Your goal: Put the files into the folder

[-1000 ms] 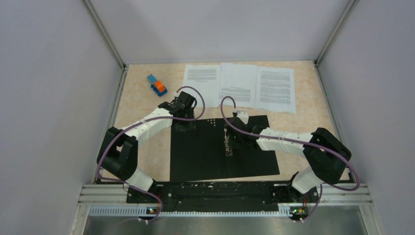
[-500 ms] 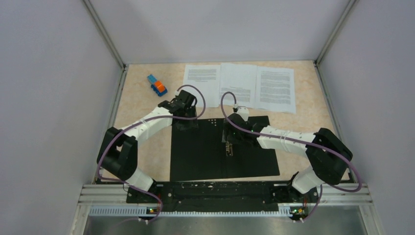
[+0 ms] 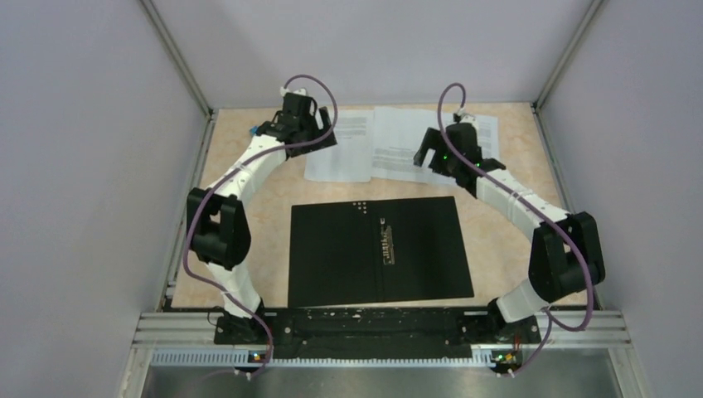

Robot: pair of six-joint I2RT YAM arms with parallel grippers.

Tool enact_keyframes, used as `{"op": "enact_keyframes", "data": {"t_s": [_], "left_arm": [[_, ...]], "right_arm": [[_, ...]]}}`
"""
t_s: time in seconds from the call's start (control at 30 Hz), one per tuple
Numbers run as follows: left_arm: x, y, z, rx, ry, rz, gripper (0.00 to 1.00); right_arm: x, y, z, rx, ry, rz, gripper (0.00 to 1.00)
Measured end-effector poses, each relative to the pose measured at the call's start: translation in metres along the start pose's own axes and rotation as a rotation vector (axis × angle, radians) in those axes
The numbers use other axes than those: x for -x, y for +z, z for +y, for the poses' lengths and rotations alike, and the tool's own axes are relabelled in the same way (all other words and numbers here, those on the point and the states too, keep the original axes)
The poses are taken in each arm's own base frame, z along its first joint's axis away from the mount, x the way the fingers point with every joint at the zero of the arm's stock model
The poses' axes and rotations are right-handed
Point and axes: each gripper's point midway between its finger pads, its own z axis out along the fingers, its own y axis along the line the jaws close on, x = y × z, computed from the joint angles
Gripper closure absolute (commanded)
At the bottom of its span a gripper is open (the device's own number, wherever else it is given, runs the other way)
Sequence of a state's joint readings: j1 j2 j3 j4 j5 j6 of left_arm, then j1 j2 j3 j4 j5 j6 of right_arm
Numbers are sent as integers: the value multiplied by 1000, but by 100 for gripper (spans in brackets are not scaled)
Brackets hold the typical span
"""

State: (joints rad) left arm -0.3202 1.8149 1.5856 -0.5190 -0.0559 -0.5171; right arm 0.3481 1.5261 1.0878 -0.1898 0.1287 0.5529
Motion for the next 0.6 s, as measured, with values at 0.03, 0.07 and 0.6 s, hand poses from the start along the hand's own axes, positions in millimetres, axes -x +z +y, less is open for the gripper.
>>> {"op": "enact_keyframes", "data": {"t_s": [0.03, 0.07, 0.6], "left_arm": [[9, 9, 6, 2, -10, -14, 7], [18, 18, 13, 4, -16, -28, 6], [57, 145, 42, -3, -21, -50, 3]], "right_arm": [[16, 7, -9, 2, 18, -24, 3], [29, 14, -18, -2, 35, -43, 3], [97, 121, -202, -163, 245, -120, 1]]}}
